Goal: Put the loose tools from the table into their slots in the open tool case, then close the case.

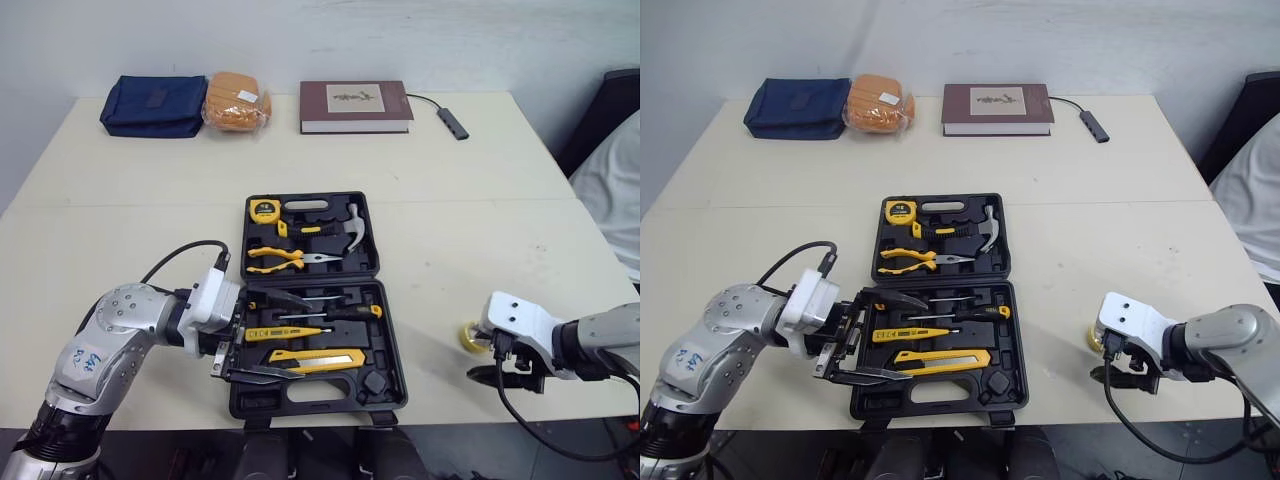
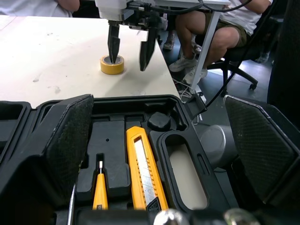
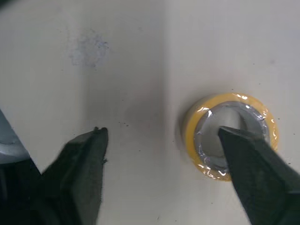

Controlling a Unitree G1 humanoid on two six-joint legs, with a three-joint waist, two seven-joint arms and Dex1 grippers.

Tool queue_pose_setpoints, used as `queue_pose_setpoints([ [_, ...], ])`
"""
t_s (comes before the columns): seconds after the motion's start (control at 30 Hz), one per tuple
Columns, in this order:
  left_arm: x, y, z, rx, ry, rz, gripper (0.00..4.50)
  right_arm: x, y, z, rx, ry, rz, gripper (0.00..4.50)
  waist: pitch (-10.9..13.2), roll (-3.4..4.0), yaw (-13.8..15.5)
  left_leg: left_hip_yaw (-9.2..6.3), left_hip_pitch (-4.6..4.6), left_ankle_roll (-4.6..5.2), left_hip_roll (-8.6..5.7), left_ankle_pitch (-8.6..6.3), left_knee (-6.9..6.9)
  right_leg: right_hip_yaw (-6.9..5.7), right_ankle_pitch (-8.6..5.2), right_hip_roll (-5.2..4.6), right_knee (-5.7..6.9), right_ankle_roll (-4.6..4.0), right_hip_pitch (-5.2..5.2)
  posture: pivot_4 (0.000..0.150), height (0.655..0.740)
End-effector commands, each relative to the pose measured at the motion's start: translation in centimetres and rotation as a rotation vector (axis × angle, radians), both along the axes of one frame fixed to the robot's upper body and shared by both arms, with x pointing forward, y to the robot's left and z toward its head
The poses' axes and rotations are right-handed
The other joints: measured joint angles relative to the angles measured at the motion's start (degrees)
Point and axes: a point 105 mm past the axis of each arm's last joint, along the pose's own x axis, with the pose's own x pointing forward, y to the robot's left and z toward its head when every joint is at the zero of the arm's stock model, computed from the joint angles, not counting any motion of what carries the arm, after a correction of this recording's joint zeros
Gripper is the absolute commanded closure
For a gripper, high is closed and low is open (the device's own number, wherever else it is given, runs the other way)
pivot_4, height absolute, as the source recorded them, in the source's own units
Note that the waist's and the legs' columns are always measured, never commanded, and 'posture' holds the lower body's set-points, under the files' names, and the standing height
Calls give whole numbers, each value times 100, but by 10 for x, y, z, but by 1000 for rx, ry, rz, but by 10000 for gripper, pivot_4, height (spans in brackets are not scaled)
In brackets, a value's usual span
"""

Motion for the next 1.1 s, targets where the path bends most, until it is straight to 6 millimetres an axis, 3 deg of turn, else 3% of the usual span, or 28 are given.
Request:
queue_pose_setpoints([
  [0.03,-6,-5,6,-9,-31,-25,0,4,0,2,-17,-20,6,27149,0,0,1,0,0,0,0,0,0,0,0,0,0,0,0,1500,7400],
  [0.13,-6,-6,7,-13,-34,-24,0,4,1,2,-31,-9,23,43797,0,0,1,0,0,0,0,0,-1,0,0,0,0,0,0,1500,7400],
  [0.43,-5,-7,9,-22,-30,-43,0,8,3,11,-40,-53,81,43797,0,-1,-1,0,0,-1,0,0,4,0,0,0,5,0,1,1500,7400],
  [0.6,-10,1,4,28,2,-92,0,4,36,40,30,-119,282,43797,1,1,-33,0,1,-2,0,1,5,0,0,2,7,0,0,1500,7400],
  [0.8,-11,5,0,52,-5,-122,0,-8,77,54,99,-138,517,43797,1,1,-58,0,0,-4,1,2,4,0,0,1,6,0,-2,1500,7400],
  [0.93,-11,7,-4,57,5,-124,0,-31,113,53,164,-71,727,43797,2,2,-116,-3,0,-5,2,2,2,-1,0,1,6,0,-2,1500,7400],
  [1.1,-16,8,-12,70,37,-134,0,-40,130,44,174,-1,792,43797,2,3,-148,-6,-4,-4,1,1,7,-3,-1,-1,6,-1,-3,1500,7400],
])
